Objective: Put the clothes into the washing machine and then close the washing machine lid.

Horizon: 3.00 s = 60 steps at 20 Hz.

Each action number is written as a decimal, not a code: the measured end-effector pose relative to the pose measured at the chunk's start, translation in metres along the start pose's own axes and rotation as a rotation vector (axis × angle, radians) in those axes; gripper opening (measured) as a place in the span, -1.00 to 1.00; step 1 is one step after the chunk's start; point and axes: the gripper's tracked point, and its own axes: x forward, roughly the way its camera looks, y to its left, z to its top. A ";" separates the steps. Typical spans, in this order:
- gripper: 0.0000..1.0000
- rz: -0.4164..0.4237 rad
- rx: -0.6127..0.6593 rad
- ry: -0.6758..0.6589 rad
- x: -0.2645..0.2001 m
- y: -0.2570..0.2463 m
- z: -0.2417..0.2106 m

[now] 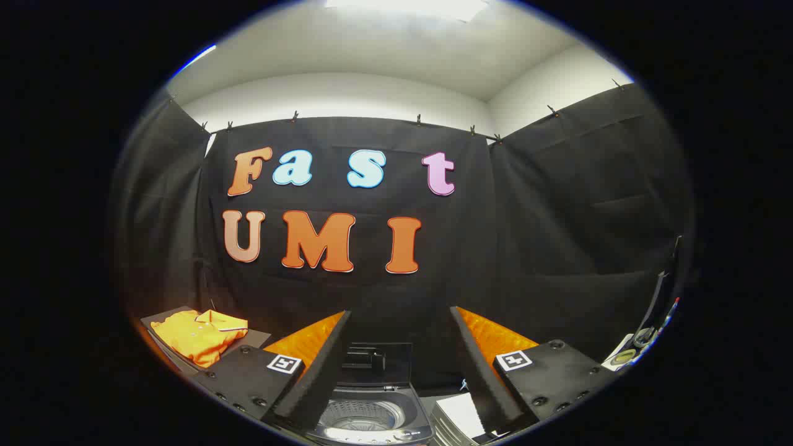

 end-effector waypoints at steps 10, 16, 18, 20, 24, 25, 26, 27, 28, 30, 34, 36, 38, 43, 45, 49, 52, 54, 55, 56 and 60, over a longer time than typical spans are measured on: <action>0.96 0.007 0.027 0.002 0.007 0.002 -0.007; 0.96 -0.001 0.044 0.003 0.010 -0.001 -0.008; 0.96 -0.006 0.048 0.003 0.011 -0.003 -0.008; 0.96 -0.010 0.053 0.005 0.011 -0.004 -0.009; 0.97 -0.019 0.054 0.009 0.011 -0.007 -0.010; 0.97 -0.019 0.052 0.010 0.011 -0.007 -0.010; 0.97 -0.018 0.051 0.010 0.011 -0.005 -0.009; 0.97 -0.017 0.049 0.009 0.011 -0.005 -0.009; 0.96 -0.015 0.046 0.008 0.011 -0.004 -0.008; 0.96 -0.012 0.041 0.007 0.012 0.000 -0.007; 0.96 0.000 0.033 0.004 0.013 0.008 -0.003; 0.96 0.008 0.026 0.003 0.014 0.012 -0.002; 0.96 0.020 0.022 0.003 0.017 0.020 0.000; 0.96 0.101 0.039 -0.014 0.033 0.068 0.013; 0.97 0.161 0.047 -0.024 0.041 0.100 0.019; 0.97 0.258 0.030 -0.021 0.059 0.170 0.030; 0.97 0.342 0.020 -0.029 0.065 0.228 0.035; 0.97 0.417 0.022 -0.024 0.070 0.273 0.033; 0.97 0.454 0.027 -0.018 0.070 0.295 0.031; 0.97 0.487 0.032 -0.006 0.070 0.316 0.026; 0.97 0.573 0.043 0.039 0.065 0.383 0.009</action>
